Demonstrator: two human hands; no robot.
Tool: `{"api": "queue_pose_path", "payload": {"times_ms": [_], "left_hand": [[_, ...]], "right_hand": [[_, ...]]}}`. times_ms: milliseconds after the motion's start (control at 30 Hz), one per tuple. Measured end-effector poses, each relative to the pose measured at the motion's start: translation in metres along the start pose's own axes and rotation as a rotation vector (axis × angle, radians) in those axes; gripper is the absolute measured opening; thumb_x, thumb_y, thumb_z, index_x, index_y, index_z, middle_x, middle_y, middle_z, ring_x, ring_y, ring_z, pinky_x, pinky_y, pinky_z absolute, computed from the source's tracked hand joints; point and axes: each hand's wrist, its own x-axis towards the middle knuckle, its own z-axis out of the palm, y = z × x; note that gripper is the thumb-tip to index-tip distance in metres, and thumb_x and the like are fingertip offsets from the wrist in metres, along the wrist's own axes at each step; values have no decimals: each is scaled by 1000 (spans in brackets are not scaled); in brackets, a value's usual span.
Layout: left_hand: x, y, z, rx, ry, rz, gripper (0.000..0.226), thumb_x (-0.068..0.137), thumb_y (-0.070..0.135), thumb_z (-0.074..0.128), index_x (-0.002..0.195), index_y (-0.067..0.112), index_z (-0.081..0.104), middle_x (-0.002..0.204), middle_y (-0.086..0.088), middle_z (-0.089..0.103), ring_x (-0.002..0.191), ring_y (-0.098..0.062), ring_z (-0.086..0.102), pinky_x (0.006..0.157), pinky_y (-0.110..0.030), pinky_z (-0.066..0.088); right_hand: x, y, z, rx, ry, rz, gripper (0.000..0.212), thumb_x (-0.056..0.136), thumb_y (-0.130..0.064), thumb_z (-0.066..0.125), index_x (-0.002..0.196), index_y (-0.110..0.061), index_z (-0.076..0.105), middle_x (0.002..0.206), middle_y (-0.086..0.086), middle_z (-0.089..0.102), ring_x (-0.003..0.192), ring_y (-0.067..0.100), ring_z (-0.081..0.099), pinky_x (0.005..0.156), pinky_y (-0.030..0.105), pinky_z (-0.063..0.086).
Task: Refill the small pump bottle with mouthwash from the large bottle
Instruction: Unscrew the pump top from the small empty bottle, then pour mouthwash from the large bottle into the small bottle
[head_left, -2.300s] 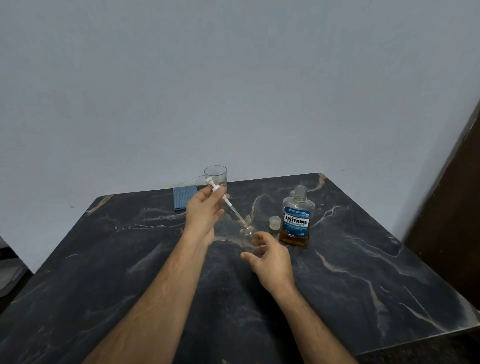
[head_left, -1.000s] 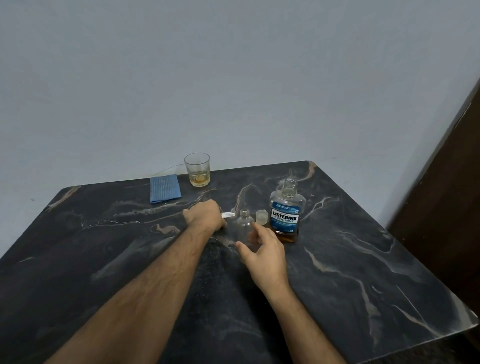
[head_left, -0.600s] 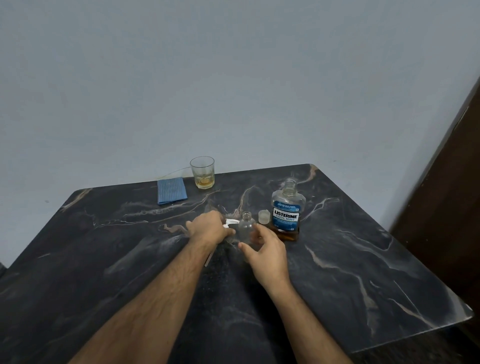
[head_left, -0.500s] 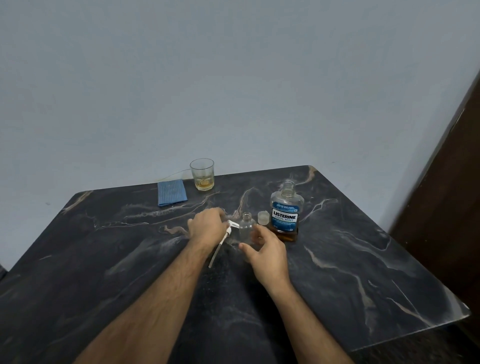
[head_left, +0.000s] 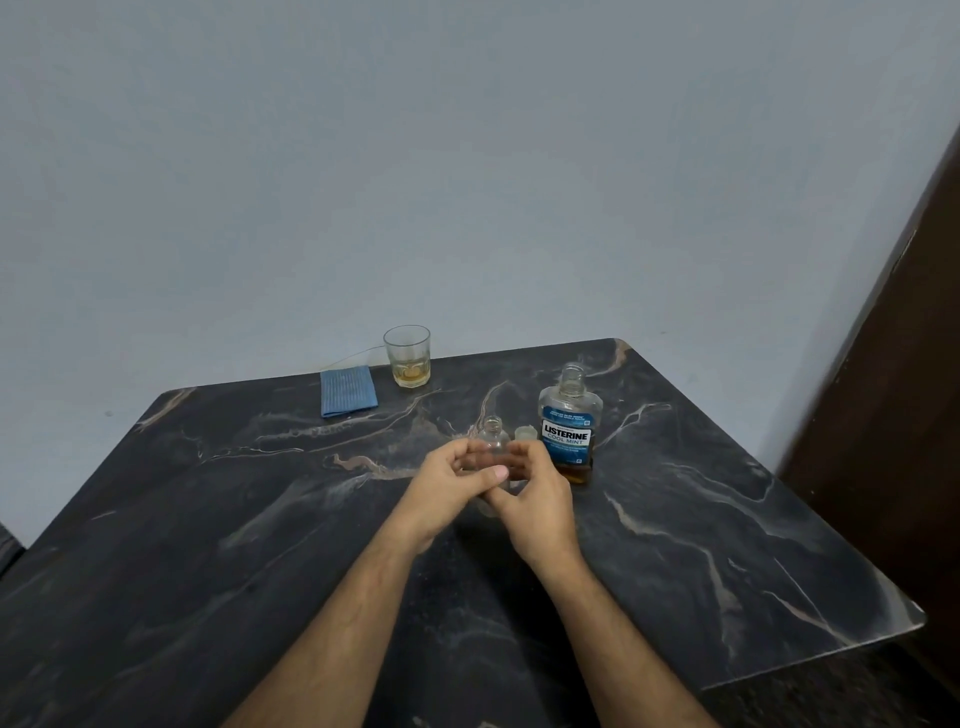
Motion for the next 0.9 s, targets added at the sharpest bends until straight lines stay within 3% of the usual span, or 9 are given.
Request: {"api": "queue_pose_path", "payload": {"times_ms": [167,233,367,433,500,633,700,800,900], "left_hand": [[2,-2,5,11,97,33,27,85,12,74,111,20,69,107,-2,75,101,-16,71,80,-28,57],[5,-4,6,22,151,47,28,84,15,76,110,20,68,107,-2,74,100,-18,71,78,-25,58],[11,-6,10,34,198,54,33,81,18,79,112,20,67,107,-2,73,102,-17,70,85,-29,58],[13,-7,11,65,215,59,36,80,21,80,113,21,67,106,-1,73,103,-16,69,90,-33,57],[13,-6,11,91,212,55,34,80,22,81,110,26,66,105,-1,72,102,-15,68,91,-34,56],[14,-4,10,109,193,60,31,79,22,81,104,30,65,104,-1,70,102,-15,67,92,-36,55],[15,-3,11,115,196,62,31,78,22,82,102,31,64,104,-1,70,102,-16,67,92,-38,56],[15,-2,11,121,203,62,32,77,23,83,101,33,64,106,-1,69,103,-17,66,91,-38,56],[13,-2,10,138,203,67,33,77,24,83,103,33,64,104,-2,69,102,-18,67,89,-35,56]], "right_hand": [[0,1,-10,1,-18,-57,54,77,-20,83,123,-26,56,112,-14,62,105,1,59,83,12,48],[1,6,-16,-4,34,-83,53,76,-22,83,123,-25,58,112,-10,63,103,4,60,84,15,49],[4,7,-32,23,327,-144,27,79,-18,80,98,-25,62,94,-6,66,83,8,64,70,17,51],[7,4,-43,0,481,-133,27,80,-21,79,97,-23,58,96,-4,61,81,7,60,70,19,50],[16,6,-54,-23,533,-62,40,79,-27,81,108,-21,54,108,-4,54,92,10,56,80,26,51],[38,19,-63,-47,415,58,86,71,-38,86,141,-21,38,141,2,45,130,18,44,107,40,43],[47,24,-62,-36,315,76,99,69,-38,88,148,-22,30,150,3,41,138,20,39,112,44,39],[57,31,-59,49,184,103,102,69,-30,89,150,-22,27,148,4,47,133,21,48,110,44,42],[62,38,-58,116,90,113,85,74,-21,86,143,-22,36,130,-2,59,119,17,59,104,43,50]]}}
